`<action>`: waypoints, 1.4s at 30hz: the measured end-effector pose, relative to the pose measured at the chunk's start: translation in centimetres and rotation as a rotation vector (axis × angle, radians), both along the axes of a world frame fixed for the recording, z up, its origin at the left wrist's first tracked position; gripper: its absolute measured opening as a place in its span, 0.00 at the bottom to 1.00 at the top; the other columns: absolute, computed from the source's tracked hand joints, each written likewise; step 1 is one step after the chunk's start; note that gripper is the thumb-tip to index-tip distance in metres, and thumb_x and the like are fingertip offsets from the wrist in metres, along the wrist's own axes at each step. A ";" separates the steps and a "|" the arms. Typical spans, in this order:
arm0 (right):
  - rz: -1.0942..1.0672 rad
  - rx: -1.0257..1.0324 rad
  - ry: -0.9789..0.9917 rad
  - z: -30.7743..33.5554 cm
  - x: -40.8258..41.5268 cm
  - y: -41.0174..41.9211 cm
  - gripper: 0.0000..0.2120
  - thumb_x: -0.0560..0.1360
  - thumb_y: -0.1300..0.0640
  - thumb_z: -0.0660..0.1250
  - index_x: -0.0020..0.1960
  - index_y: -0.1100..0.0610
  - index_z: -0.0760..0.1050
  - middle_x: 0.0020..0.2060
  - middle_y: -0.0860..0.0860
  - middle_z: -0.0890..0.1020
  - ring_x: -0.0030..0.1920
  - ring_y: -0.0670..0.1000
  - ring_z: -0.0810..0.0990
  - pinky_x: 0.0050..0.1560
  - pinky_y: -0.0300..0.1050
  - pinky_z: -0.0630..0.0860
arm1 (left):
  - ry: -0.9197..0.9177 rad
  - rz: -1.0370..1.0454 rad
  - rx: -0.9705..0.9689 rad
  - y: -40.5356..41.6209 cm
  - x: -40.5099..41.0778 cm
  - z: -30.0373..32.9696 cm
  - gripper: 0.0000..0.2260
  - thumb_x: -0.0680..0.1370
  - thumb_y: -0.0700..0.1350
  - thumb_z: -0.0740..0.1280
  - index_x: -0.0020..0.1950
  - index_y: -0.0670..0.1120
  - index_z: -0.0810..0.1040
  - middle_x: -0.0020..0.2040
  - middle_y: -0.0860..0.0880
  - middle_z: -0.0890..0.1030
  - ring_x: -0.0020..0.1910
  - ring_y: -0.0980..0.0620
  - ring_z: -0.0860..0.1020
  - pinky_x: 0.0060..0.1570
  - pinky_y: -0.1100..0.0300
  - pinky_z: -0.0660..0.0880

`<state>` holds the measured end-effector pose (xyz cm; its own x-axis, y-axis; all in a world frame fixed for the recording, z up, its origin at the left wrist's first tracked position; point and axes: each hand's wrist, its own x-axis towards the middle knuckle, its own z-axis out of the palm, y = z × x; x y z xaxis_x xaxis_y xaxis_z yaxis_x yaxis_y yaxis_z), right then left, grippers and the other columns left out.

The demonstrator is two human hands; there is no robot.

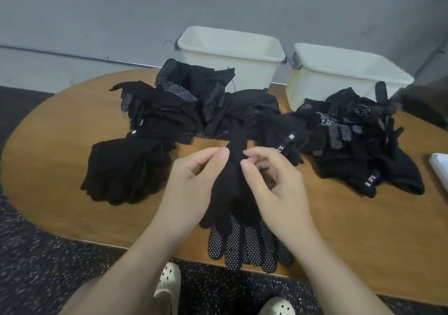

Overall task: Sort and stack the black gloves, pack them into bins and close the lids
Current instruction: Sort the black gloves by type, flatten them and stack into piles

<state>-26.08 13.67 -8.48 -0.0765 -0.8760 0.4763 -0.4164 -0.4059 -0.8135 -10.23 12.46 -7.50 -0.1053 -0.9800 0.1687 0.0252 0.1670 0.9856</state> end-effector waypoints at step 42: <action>0.183 0.286 -0.092 2.1 -1.8 2.0 0.18 0.83 0.57 0.66 0.38 0.67 0.71 0.27 0.60 0.72 0.30 0.48 0.70 0.34 0.35 0.68 | -0.056 -0.166 0.037 1.0 3.9 0.4 0.07 0.77 0.43 0.72 0.45 0.39 0.84 0.36 0.44 0.85 0.32 0.51 0.82 0.33 0.61 0.78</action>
<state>-27.92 15.68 -6.40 0.0628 -0.9760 0.2085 -0.2771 -0.2177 -0.9358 -6.30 13.44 -7.11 -0.2743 -0.9538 0.1221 -0.0056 0.1286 0.9917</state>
